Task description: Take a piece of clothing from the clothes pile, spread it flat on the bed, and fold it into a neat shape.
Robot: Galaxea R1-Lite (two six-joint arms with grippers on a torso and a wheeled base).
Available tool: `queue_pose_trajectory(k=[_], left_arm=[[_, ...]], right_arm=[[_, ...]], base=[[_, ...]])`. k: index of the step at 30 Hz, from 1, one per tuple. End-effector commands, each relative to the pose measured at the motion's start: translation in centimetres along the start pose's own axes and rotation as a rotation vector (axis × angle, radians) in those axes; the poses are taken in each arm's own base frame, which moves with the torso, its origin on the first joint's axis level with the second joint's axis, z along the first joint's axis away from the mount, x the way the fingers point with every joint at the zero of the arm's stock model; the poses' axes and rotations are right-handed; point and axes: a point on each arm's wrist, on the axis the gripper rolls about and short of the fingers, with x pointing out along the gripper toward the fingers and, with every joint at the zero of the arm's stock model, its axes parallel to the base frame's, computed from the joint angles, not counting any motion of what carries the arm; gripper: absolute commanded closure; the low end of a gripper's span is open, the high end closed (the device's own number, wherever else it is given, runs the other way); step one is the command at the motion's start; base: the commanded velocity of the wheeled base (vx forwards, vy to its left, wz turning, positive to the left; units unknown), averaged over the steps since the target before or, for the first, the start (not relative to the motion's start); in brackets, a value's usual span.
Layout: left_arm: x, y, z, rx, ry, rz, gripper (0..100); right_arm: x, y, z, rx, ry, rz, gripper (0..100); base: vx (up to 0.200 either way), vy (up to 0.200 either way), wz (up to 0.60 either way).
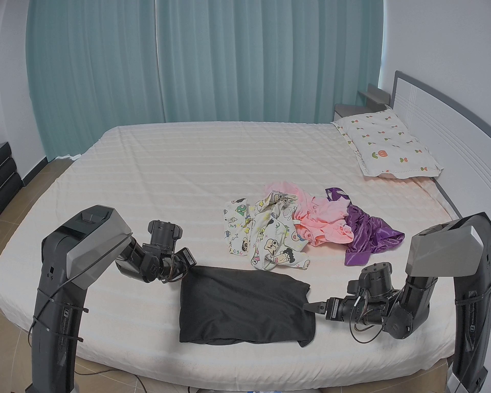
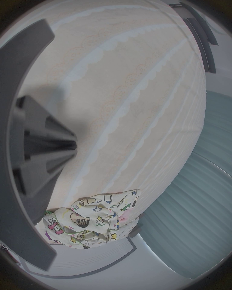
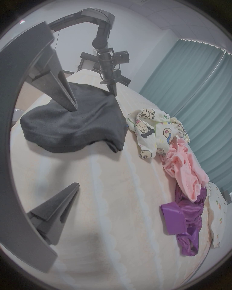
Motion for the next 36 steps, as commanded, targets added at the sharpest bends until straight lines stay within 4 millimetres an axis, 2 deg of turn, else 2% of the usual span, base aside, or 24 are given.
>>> queue_pose_trajectory(k=[1, 12, 13, 18, 29, 36], left_arm=[[0.0, 0.3, 0.4, -0.007, -0.005, 0.005, 0], [-0.2, 0.7, 0.8, -0.026, 0.003, 0.024, 0], [-0.2, 0.7, 0.7, -0.026, 0.004, 0.025, 0], [-0.4, 0.9, 0.7, -0.028, 0.007, 0.031, 0], [-1.3, 0.7, 1.4, -0.033, 0.02, 0.051, 0], [-1.9, 0.6, 1.4, -0.038, 0.043, 0.069, 0]], right_arm=[[-0.2, 0.4, -1.0, -0.013, 0.034, 0.007, 0], [0.1, 1.7, -2.3, -0.058, 0.086, 0.029, 0], [0.0, 1.7, -2.3, -0.058, 0.088, 0.028, 100], [-0.6, 1.6, -2.9, -0.104, 0.136, 0.006, 100], [-2.6, 1.5, -2.4, -0.11, 0.115, -0.004, 100], [-2.6, 1.3, -2.5, -0.103, 0.137, -0.019, 100]], base=[[0.0, 0.0, 0.0], [0.0, 0.0, 0.0], [0.0, 0.0, 0.0], [0.0, 0.0, 0.0], [0.0, 0.0, 0.0], [0.0, 0.0, 0.0]])
